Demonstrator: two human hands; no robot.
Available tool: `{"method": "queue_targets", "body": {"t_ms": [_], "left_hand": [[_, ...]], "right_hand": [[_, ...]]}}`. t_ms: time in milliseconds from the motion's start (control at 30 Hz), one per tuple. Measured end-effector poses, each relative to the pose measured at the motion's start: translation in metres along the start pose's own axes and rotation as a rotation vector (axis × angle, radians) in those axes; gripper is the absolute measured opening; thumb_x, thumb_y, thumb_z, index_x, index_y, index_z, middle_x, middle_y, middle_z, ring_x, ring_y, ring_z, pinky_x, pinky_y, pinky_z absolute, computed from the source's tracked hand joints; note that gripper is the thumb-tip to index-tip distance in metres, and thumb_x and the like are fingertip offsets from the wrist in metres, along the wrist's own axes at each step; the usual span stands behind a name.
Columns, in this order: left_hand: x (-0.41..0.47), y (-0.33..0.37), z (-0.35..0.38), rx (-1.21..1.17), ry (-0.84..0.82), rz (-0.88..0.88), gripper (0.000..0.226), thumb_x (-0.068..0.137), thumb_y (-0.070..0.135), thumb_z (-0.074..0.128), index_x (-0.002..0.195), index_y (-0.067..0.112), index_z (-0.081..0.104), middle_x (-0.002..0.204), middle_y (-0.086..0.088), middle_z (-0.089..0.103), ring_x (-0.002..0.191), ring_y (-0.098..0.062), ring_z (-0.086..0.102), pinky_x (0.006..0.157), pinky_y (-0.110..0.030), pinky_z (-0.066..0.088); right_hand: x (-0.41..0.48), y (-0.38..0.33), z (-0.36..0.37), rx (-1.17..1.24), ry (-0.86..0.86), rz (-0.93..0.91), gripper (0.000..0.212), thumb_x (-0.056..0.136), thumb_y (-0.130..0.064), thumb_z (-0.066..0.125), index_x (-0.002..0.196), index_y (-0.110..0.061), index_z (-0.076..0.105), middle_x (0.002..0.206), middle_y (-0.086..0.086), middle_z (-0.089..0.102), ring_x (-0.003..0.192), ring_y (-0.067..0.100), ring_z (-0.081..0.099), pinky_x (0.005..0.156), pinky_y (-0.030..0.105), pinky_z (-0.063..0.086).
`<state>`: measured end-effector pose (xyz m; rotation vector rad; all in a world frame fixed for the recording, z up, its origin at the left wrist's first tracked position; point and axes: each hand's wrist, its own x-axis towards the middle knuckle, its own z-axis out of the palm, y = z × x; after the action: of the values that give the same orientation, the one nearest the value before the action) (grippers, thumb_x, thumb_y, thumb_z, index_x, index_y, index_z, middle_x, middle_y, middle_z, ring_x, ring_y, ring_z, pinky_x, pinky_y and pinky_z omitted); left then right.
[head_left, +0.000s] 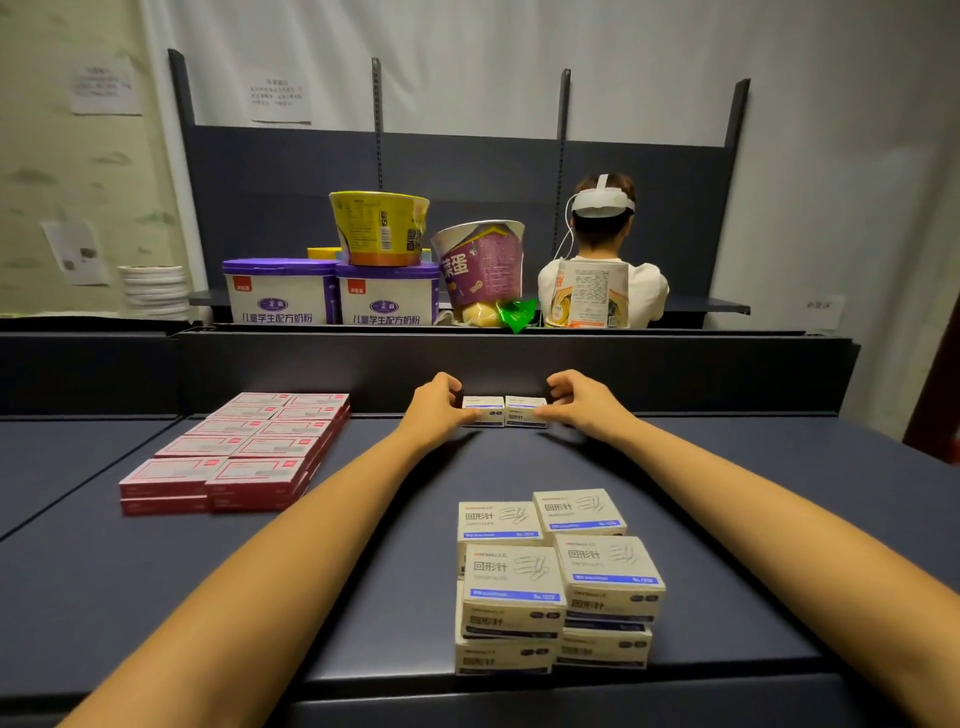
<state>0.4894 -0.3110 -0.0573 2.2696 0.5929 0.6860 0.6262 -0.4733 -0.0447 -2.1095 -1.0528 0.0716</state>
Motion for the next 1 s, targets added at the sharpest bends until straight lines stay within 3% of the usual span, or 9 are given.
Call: {"method": "queue_targets", "body": {"t_ms": [67, 167, 367, 500, 633, 867, 1000], "left_hand": [[-0.006, 0.013, -0.011, -0.029, 0.052, 0.025, 0.051, 0.081, 0.022, 0.070, 0.124, 0.005, 0.047, 0.124, -0.017, 0.055, 0.106, -0.022, 0.054, 0.083, -0.024, 0.043], [-0.026, 0.046, -0.037, -0.116, 0.072, 0.087, 0.045, 0.083, 0.024, 0.068, 0.122, 0.009, 0.050, 0.119, -0.012, 0.058, 0.098, -0.016, 0.055, 0.076, -0.023, 0.044], [-0.131, 0.089, -0.088, -0.134, -0.099, 0.267, 0.015, 0.082, 0.030, 0.065, 0.093, 0.021, 0.062, 0.089, 0.005, 0.067, 0.082, -0.008, 0.063, 0.074, -0.020, 0.053], [-0.206, 0.078, -0.096, -0.064, -0.229, 0.395, 0.029, 0.071, 0.053, 0.068, 0.089, 0.030, 0.065, 0.090, 0.011, 0.067, 0.081, -0.006, 0.062, 0.069, -0.017, 0.051], [-0.228, 0.060, -0.087, 0.015, -0.257, 0.408, 0.053, 0.060, 0.075, 0.059, 0.100, 0.041, 0.058, 0.103, 0.018, 0.058, 0.094, -0.009, 0.056, 0.072, -0.017, 0.049], [-0.229, 0.051, -0.077, 0.106, -0.229, 0.430, 0.053, 0.061, 0.069, 0.062, 0.104, 0.041, 0.051, 0.104, 0.022, 0.054, 0.099, -0.002, 0.052, 0.074, -0.011, 0.045], [-0.228, 0.058, -0.083, 0.105, -0.249, 0.414, 0.046, 0.060, 0.060, 0.066, 0.097, 0.038, 0.051, 0.100, 0.020, 0.056, 0.096, -0.003, 0.052, 0.073, -0.014, 0.048]], "right_hand": [[-0.009, -0.011, -0.014, -0.003, 0.044, -0.039, 0.064, 0.077, -0.024, 0.073, 0.131, -0.008, 0.043, 0.127, 0.014, 0.053, 0.109, 0.024, 0.056, 0.090, 0.029, 0.045], [-0.036, -0.034, -0.039, 0.019, 0.056, -0.103, 0.058, 0.079, -0.026, 0.071, 0.129, -0.012, 0.045, 0.124, 0.009, 0.055, 0.106, 0.019, 0.056, 0.086, 0.026, 0.045], [-0.147, -0.061, -0.077, 0.163, -0.015, -0.199, 0.026, 0.074, -0.037, 0.067, 0.098, -0.029, 0.059, 0.092, -0.009, 0.066, 0.088, 0.011, 0.064, 0.081, 0.025, 0.051], [-0.207, -0.059, -0.076, 0.177, -0.126, -0.224, 0.037, 0.064, -0.059, 0.071, 0.091, -0.036, 0.061, 0.094, -0.012, 0.066, 0.087, 0.008, 0.063, 0.075, 0.022, 0.053], [-0.230, -0.056, -0.070, 0.091, -0.191, -0.227, 0.064, 0.045, -0.085, 0.055, 0.096, -0.046, 0.053, 0.103, -0.021, 0.062, 0.094, 0.003, 0.059, 0.077, 0.017, 0.052], [-0.232, -0.051, -0.060, 0.012, -0.232, -0.211, 0.069, 0.048, -0.084, 0.053, 0.102, -0.042, 0.050, 0.108, -0.033, 0.055, 0.101, -0.003, 0.054, 0.076, 0.011, 0.050], [-0.232, -0.051, -0.058, 0.035, -0.226, -0.180, 0.049, 0.062, -0.065, 0.060, 0.102, -0.038, 0.052, 0.102, -0.026, 0.062, 0.099, -0.004, 0.056, 0.077, 0.015, 0.052]]}}
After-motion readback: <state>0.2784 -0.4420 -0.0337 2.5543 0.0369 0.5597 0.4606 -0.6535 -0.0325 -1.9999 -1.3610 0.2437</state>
